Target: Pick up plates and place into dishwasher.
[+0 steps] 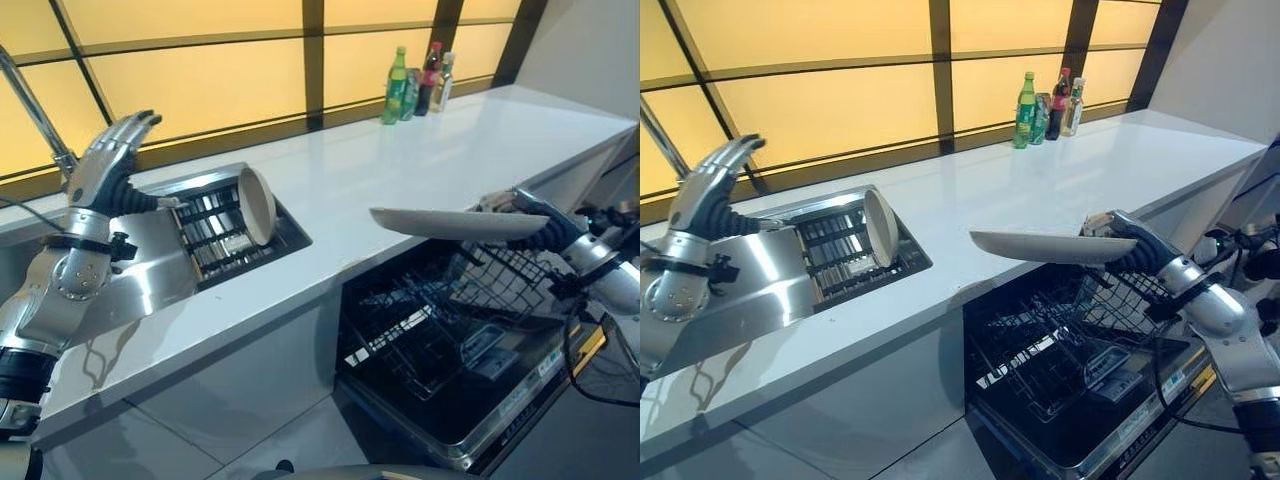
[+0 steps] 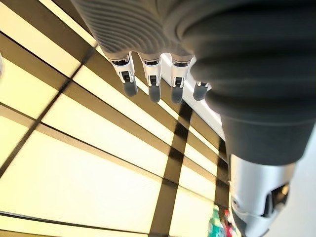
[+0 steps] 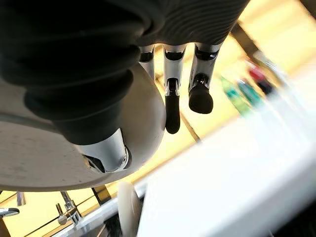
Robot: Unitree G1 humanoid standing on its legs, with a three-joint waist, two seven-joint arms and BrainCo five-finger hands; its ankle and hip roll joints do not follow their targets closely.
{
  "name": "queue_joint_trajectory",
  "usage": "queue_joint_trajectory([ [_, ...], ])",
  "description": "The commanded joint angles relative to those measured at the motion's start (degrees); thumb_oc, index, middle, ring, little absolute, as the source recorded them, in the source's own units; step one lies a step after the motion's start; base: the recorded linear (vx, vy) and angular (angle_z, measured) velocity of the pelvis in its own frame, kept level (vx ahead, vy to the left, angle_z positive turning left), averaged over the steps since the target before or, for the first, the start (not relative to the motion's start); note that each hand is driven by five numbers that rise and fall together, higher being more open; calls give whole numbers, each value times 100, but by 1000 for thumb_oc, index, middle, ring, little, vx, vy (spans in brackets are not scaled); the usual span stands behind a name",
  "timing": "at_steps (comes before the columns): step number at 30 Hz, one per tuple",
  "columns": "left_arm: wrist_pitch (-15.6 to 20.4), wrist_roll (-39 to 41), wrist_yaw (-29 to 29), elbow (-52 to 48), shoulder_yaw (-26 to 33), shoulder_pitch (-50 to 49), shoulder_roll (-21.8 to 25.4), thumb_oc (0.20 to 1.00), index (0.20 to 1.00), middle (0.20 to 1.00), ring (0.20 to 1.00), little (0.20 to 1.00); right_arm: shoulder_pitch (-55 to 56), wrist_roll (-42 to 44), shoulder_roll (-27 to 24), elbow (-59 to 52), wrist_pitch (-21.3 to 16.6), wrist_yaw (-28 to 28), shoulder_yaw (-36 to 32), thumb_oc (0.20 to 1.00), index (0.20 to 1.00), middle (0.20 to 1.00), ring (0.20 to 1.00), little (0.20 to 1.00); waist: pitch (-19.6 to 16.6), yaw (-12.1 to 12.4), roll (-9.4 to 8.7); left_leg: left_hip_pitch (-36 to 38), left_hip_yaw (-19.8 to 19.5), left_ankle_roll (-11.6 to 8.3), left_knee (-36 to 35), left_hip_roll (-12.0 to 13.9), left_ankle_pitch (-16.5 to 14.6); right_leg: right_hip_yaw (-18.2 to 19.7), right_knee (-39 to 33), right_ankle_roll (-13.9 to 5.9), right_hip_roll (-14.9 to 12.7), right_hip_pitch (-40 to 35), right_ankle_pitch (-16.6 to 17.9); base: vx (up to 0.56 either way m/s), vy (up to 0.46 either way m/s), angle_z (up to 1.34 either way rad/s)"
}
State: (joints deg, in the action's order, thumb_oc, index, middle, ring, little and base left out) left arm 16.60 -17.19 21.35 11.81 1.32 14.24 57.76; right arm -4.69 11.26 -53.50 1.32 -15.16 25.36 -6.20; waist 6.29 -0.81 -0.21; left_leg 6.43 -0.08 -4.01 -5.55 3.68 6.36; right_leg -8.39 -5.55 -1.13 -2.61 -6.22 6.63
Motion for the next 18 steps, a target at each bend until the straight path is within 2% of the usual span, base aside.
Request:
queue_joint_trajectory([
  [1, 45, 69, 547, 183, 589, 28, 247, 1000, 1000, 1000, 1000, 1000, -142, 965, -125, 249, 488, 694, -238, 200, 200, 200, 200, 200, 4, -103, -119, 329, 282, 193, 129, -251, -1058, 214, 55, -608, -371, -173, -624, -7, -4, -7],
  [5, 55, 36, 674, 348, 635, -8, 248, 1000, 1000, 1000, 1000, 1000, 2, 1389, -36, 615, 943, 1241, -289, 200, 200, 200, 200, 200, 24, -160, -140, 377, 310, 178, 106, -239, -1100, 218, 55, -620, -354, -203, -665, 10, -3, -2],
  [12, -103, 185, 721, 461, 437, 117, 454, 1000, 1000, 1000, 1000, 1000, 132, 1118, -222, 1160, 1449, 1825, -113, 200, 200, 200, 200, 200, 79, -197, -196, 374, 341, 154, 97, -241, -1073, 217, 55, -626, -335, -190, -637, -18, -11, -8],
  [18, -253, 212, 732, 389, 278, 197, 480, 1000, 1000, 1000, 1000, 1000, 141, 756, -278, 1356, 1609, 1595, 124, 200, 200, 200, 200, 200, 124, -179, -221, 368, 326, 143, 99, -243, -1047, 214, 55, -619, -322, -196, -623, -8, -5, -1],
])
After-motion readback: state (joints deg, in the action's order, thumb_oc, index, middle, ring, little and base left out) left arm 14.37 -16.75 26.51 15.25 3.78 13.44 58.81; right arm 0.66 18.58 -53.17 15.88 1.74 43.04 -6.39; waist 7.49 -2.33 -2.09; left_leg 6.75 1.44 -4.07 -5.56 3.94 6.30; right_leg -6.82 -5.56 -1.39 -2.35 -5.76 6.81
